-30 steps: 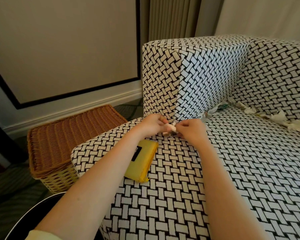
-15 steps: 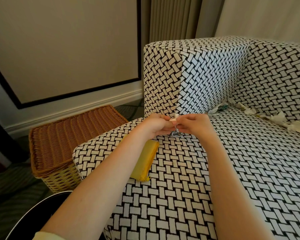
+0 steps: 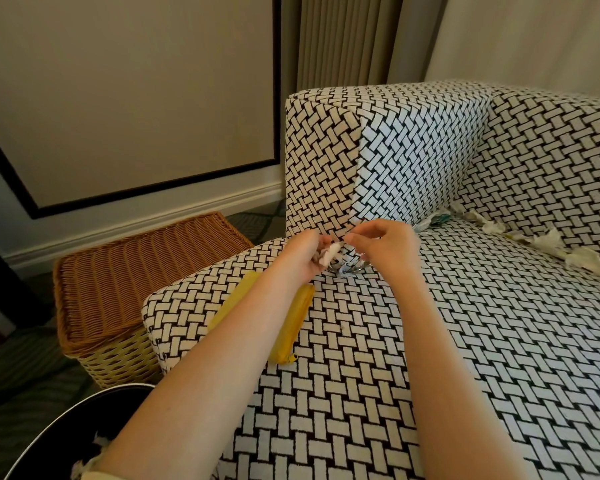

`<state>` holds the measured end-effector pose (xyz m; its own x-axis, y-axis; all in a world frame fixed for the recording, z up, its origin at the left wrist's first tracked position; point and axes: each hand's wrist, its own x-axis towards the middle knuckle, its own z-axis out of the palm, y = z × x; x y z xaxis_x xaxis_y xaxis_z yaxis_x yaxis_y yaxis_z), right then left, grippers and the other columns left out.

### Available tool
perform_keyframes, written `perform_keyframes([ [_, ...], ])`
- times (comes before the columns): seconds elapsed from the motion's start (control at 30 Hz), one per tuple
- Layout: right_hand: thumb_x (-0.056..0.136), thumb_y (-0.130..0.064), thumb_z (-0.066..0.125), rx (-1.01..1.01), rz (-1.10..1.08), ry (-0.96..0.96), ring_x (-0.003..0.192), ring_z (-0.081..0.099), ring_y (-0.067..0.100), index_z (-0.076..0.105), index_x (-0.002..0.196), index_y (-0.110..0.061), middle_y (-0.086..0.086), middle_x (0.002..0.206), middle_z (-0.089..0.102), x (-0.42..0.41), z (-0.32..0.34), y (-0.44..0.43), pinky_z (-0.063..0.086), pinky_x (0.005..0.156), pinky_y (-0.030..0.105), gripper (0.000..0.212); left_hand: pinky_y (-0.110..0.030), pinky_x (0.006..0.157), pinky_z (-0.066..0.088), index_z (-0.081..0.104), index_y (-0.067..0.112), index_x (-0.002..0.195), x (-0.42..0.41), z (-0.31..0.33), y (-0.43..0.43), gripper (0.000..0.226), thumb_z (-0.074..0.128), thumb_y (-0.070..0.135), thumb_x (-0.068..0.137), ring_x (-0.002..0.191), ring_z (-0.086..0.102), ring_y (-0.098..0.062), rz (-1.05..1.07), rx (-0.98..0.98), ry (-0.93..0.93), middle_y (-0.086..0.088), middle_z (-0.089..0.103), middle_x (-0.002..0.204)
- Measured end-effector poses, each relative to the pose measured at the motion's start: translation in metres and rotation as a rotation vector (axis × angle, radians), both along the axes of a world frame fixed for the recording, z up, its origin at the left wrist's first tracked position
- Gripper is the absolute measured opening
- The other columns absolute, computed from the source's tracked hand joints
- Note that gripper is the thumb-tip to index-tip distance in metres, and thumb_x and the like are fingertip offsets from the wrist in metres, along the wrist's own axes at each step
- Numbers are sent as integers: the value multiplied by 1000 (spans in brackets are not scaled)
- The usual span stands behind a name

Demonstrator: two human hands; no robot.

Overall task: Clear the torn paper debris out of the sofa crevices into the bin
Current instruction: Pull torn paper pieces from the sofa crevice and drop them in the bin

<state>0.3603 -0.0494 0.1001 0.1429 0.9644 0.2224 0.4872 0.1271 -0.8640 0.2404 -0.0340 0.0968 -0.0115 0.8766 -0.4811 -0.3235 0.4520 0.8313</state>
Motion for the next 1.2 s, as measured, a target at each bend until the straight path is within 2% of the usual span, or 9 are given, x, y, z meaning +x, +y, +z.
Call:
perform_keyframes([
  [0.23, 72, -25, 74, -298, -18, -379, 67, 51, 14, 57, 80, -10, -3, 69, 52, 3, -15, 4, 38, 51, 24, 23, -14, 40, 30, 57, 9, 90, -5, 1, -1, 20, 37, 13, 94, 50, 33, -7, -79, -24, 264, -3, 46, 76],
  [0.33, 73, -38, 71, -361, -7, -506, 65, 48, 18, 48, 63, -16, -3, 62, 46, -1, -24, 7, 30, 47, 23, 33, -26, 72, 47, 54, 11, 117, -6, -6, 0, 44, 58, 42, 85, 85, 57, -18, -284, 177, 707, -1, 60, 97],
  [0.4, 75, -38, 67, -330, -89, -569, 71, 53, 21, 59, 74, -12, 2, 73, 56, -4, -31, 10, 37, 54, 24, 27, -28, 89, 42, 53, 13, 125, -3, -8, -3, 60, 65, 49, 79, 111, 54, -21, -416, 276, 903, -3, 61, 117],
  [0.6, 83, -32, 62, -255, -233, -573, 73, 56, 23, 71, 89, -15, 5, 79, 62, -7, -38, 12, 37, 53, 23, 20, -29, 81, 42, 57, 7, 115, 1, -10, -2, 46, 62, 41, 84, 101, 58, -23, -579, 287, 1239, -11, 63, 102],
  [0.7, 84, -26, 60, -235, -222, -548, 74, 56, 21, 72, 89, -20, 5, 86, 68, -8, -35, 10, 40, 59, 24, 15, -27, 72, 40, 59, 6, 112, 1, -9, -3, 38, 55, 35, 88, 99, 59, -24, -579, 275, 1268, -9, 62, 102],
  [0.83, 84, -23, 60, -218, -180, -394, 64, 54, 15, 73, 85, -16, 2, 77, 67, -2, -31, 6, 40, 51, 22, 14, -32, 85, 47, 58, -3, 108, -6, -2, -5, 42, 33, 29, 98, 83, 60, -21, -499, 249, 1066, -12, 64, 80],
  [0.97, 83, -20, 61, -253, -132, -273, 57, 51, 10, 72, 84, -12, -7, 59, 56, 3, -26, 8, 38, 49, 19, 14, -22, 46, 30, 52, 7, 79, -18, 3, 0, 22, 36, 9, 94, 48, 37, -13, -405, 89, 856, -4, 45, 64],
  [1.1, 79, -25, 64, -314, -115, -301, 59, 52, 14, 71, 83, -7, -1, 58, 56, 4, -27, 12, 37, 47, 20, 20, -35, 71, 46, 53, -3, 117, -15, 4, 0, 31, 33, 3, 94, 90, 57, -30, -385, 217, 1019, -19, 57, 108],
  [1.2, 72, -43, 68, -330, -124, -416, 61, 50, 17, 54, 63, -12, -1, 58, 50, -4, -31, 13, 30, 45, 22, 36, -31, 86, 41, 44, 4, 130, -14, -1, 0, 38, 36, 8, 93, 119, 47, -31, -364, 256, 1135, -17, 46, 133],
])
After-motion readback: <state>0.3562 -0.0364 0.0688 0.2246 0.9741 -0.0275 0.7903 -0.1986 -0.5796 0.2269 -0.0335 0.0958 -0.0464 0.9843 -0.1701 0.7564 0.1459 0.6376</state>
